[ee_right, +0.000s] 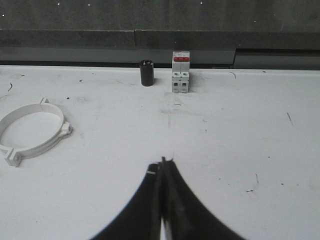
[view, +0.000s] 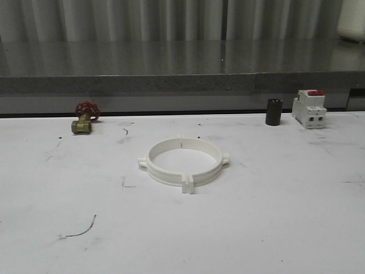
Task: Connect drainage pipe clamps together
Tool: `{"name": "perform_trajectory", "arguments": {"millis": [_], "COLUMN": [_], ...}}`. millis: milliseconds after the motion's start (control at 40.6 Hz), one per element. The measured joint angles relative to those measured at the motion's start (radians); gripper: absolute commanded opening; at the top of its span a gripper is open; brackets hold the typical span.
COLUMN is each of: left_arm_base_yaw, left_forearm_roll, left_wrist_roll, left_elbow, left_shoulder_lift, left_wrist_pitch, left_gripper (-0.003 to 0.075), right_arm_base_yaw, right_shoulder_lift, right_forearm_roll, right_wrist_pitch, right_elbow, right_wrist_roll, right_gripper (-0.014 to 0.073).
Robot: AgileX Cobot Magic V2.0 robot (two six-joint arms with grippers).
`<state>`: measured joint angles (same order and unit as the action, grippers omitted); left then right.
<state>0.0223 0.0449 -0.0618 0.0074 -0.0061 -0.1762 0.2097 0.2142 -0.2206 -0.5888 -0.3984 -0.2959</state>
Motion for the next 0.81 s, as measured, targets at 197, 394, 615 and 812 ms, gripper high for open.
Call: {"name": "perform_trajectory", "arguments": {"millis": [197,394,615,812], "left_arm_base_yaw": [0.0,0.0,0.0,0.0], "left_forearm_roll": [0.0,0.0,0.0,0.0], "left_wrist_roll": [0.0,0.0,0.0,0.0], "left_elbow": [0.0,0.0,0.0,0.0], "left_shoulder_lift": [0.0,0.0,0.0,0.0], "left_wrist_pitch": [0.0,0.0,0.0,0.0], "left_gripper": [-0.002,-0.002,-0.002,-0.002], "right_arm_base_yaw": [0.0,0.0,-0.076,-0.138], "right_shoulder_lift": [0.0,-0.004,-0.097,-0.214], "right_forearm_roll": [0.0,-0.009,0.114,0.221], "right_wrist_pitch": [0.0,0.033,0.265,0.323], "right_elbow": [0.0,0.023,0.209,0.395], "right_wrist_roll": [0.0,0.022,0.211,0.265], "right_gripper": [-0.0116,-0.0116,-0.0116,-0.0116]}}
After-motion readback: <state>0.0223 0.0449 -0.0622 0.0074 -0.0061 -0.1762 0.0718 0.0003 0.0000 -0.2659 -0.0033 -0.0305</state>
